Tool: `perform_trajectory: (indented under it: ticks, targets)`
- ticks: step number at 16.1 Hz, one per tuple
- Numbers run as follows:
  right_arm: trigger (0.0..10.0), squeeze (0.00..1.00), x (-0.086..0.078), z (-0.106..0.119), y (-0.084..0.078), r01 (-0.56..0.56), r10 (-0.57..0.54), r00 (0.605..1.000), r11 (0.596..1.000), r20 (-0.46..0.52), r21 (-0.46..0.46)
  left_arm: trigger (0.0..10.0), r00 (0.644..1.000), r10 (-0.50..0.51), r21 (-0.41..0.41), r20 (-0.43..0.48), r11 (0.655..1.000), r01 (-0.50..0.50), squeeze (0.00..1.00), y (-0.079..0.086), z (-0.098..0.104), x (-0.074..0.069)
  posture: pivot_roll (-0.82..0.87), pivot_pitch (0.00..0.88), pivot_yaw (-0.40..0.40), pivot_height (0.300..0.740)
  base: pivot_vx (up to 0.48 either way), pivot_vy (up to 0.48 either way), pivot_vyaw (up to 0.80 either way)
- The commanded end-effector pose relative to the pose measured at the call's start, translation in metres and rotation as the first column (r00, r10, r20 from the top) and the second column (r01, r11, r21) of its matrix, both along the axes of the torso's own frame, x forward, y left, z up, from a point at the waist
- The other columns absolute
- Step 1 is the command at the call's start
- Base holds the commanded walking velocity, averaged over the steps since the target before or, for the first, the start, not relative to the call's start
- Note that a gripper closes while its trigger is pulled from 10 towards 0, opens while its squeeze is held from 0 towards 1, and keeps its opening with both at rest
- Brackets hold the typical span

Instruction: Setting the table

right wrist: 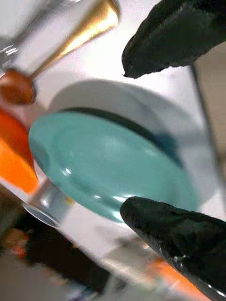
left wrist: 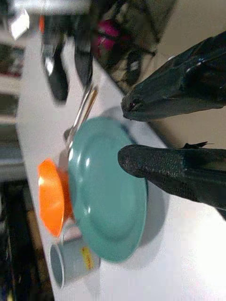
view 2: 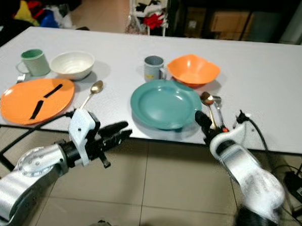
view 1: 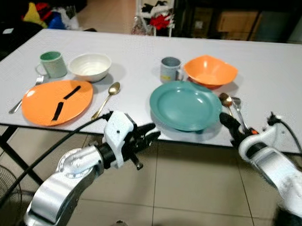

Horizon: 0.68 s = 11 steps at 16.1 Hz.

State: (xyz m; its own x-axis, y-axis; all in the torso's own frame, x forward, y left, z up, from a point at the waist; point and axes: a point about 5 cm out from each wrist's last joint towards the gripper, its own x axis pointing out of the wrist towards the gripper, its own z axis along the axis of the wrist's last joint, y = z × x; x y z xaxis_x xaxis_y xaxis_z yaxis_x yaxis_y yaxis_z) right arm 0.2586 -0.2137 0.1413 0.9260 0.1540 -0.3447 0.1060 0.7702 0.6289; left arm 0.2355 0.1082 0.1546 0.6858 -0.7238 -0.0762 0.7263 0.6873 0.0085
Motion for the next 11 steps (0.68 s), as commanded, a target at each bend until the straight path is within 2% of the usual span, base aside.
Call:
perform_trajectory:
  ticks: [1,2,3,4,5,6,8,9,11]
  targets:
    - [10.0,1.00,-0.004,0.016,0.010,-0.045,0.049,0.997,0.996,0.054,-0.077,10.0,0.997,0.075,-0.006,0.001,0.997,-0.075,0.00,0.008,0.003,0.003,0.07,0.000,0.059,0.740,0.000,0.000,0.00]
    - [10.0,1.00,-0.007,0.019,0.011,-0.042,0.049,0.997,0.994,0.068,-0.101,10.0,0.995,0.102,-0.013,-0.002,0.995,-0.102,0.00,0.009,0.002,0.004,0.07,0.000,0.059,0.740,0.000,0.000,0.00]
    - [10.0,1.00,-0.013,0.031,0.015,-0.038,0.094,0.984,0.943,0.154,-0.332,10.0,0.980,0.201,-0.023,-0.010,0.979,-0.201,0.00,0.014,0.000,0.009,0.07,0.000,0.057,0.740,0.000,0.000,0.00]
    - [10.0,1.00,-0.018,0.029,0.024,-0.027,0.180,0.963,0.800,0.198,-0.599,10.0,0.962,0.271,-0.013,-0.003,0.962,-0.271,0.00,0.015,-0.004,0.012,0.07,0.000,0.055,0.740,0.000,0.000,0.00]
    - [10.0,1.00,-0.024,0.017,0.027,0.033,0.098,0.976,0.815,0.195,-0.578,10.0,0.949,0.316,0.001,0.003,0.949,-0.316,0.00,0.015,-0.009,0.013,0.07,0.000,0.051,0.740,0.000,0.000,-0.79]
    - [10.0,1.00,-0.029,0.011,0.028,0.048,0.066,0.982,0.816,0.175,-0.576,10.0,0.945,0.328,0.013,0.014,0.945,-0.328,0.00,0.014,-0.011,0.012,0.07,0.000,0.050,0.740,0.000,0.000,-0.79]
    - [10.0,1.00,-0.031,0.009,0.026,0.075,0.051,0.980,0.799,0.191,-0.596,10.0,0.934,0.356,0.011,0.031,0.934,-0.356,0.00,0.016,-0.012,0.011,0.07,0.000,0.048,0.740,0.000,0.000,-0.79]
    - [10.0,1.00,-0.031,0.008,0.023,0.099,0.053,0.975,0.764,0.215,-0.637,10.0,0.919,0.391,0.003,0.052,0.920,-0.392,0.00,0.020,-0.010,0.013,0.07,0.000,0.044,0.740,0.000,0.000,-0.79]
    - [10.0,1.00,-0.032,0.005,0.023,0.109,0.069,0.970,0.728,0.231,-0.677,10.0,0.904,0.420,-0.014,0.075,0.907,-0.421,0.00,0.024,-0.006,0.015,0.08,0.000,0.040,0.740,0.000,0.000,-0.79]
